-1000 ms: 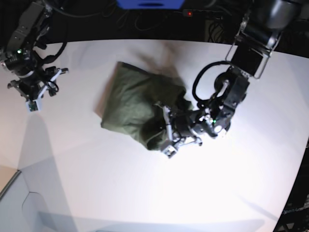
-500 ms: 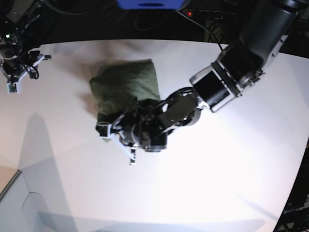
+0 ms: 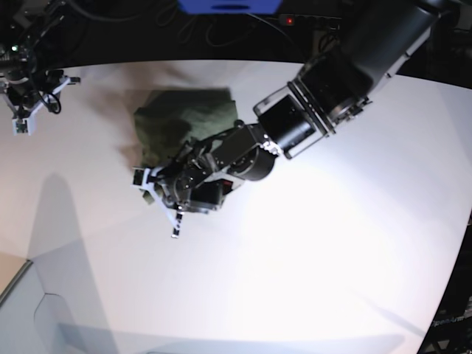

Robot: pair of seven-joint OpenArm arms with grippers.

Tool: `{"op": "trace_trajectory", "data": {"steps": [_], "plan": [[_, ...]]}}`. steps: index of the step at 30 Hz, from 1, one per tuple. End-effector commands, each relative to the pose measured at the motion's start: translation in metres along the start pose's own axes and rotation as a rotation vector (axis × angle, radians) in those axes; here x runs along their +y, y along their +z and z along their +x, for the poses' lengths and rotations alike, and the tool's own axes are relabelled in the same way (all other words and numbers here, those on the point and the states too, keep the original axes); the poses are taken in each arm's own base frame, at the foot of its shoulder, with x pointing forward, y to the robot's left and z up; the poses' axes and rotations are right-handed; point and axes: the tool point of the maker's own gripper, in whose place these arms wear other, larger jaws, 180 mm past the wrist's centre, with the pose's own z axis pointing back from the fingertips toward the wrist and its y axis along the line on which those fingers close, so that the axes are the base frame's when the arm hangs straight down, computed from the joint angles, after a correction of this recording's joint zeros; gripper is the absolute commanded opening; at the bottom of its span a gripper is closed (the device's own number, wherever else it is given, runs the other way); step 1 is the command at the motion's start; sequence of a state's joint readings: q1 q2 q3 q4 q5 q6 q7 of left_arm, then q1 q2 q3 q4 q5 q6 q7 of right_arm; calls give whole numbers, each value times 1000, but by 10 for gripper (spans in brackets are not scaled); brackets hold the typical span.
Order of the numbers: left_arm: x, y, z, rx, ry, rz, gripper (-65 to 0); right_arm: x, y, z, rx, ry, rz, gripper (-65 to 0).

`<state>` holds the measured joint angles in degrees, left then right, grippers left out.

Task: Layout the t-shirt on the table in an organized manner, then fold the t-shirt properly
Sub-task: 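Push the folded bundle with the left gripper to square it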

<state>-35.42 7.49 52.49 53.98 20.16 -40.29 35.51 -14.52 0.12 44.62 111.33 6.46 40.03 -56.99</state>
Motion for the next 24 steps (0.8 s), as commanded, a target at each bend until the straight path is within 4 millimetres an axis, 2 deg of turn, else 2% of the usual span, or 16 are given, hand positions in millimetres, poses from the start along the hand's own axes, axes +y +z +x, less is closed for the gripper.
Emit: {"op": "trace_trajectory", "data": {"steps": [1, 5, 7, 8, 11, 19, 21, 24], "plan": [[22, 9, 9, -18, -11, 48, -566, -6, 7, 14, -50, 16, -21, -428], [25, 11, 10, -21, -18, 60, -311, -5, 7, 16, -53, 16, -18, -428], [28, 12, 9, -17, -20, 65, -230, -4, 7, 15, -52, 19, -15, -428], [33, 14, 9, -17, -24, 74, -213, -4, 7, 15, -52, 19, -15, -428], [47, 24, 16, -37, -34, 111, -198, -3, 7, 14, -50, 17, -13, -428], [115, 85, 37, -192, 87, 313, -197, 1, 6, 13, -49, 9, -6, -428], [131, 102, 37, -218, 115, 366, -198, 1, 6, 13, -49, 9, -6, -428], [151, 128, 6, -213, 167, 453, -199, 4, 9, 18, -63, 12, -5, -429]]}}
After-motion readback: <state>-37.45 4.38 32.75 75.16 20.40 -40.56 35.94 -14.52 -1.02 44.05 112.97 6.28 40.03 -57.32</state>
